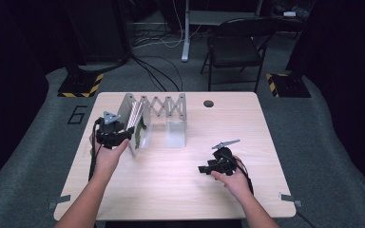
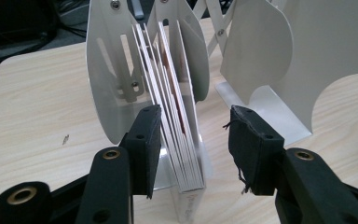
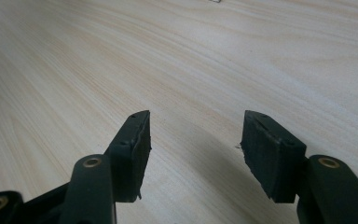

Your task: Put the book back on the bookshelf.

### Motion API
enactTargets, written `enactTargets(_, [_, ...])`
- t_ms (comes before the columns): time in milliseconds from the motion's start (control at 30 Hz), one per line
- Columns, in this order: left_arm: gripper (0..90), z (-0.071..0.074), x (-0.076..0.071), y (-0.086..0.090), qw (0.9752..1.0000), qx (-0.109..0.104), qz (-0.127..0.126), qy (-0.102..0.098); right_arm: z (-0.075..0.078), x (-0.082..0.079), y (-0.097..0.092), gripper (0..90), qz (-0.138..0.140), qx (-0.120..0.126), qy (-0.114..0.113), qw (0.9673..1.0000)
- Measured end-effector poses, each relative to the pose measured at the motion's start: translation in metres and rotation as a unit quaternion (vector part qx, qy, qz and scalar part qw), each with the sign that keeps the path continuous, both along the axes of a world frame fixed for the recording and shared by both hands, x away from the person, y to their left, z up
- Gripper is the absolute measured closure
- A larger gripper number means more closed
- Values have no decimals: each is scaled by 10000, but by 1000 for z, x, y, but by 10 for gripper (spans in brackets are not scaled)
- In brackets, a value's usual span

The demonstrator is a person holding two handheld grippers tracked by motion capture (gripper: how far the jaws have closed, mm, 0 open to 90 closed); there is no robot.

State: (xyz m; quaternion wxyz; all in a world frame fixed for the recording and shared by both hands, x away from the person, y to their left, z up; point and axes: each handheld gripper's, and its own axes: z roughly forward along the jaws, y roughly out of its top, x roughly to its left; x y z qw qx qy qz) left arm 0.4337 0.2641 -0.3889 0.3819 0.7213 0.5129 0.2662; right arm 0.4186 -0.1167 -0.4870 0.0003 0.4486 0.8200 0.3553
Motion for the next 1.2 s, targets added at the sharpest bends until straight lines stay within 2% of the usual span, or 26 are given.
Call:
enactTargets(100, [540,5,-2,-1,10000,15,-41,34,0,1,-2,421,10,10,-38,10000])
enactTargets(133, [539,6,-3,-2,10000,-3,-34,-21,0,1,-2,422,7,-4,-44,10000])
enactTargets(200, [538,10,-6,-2,9999,37,-111,49,0,1,-2,421,-6,15,-21,10000])
enactTargets(533, [533,20,-17,-8,9991,37,-424,86,1,1,-2,420,7,14,-41,10000])
enactTargets(767, [528,20,-27,-9,9983,-41,-578,77,0,1,-2,420,-8,-2,-27,10000])
enactTargets(933, [524,19,-34,-9,9979,10,-650,55,1,0,-3,419,-10,18,-25,10000])
enactTargets(1200, [518,16,-45,-13,9966,-39,-821,74,1,0,-2,419,-16,6,-19,10000])
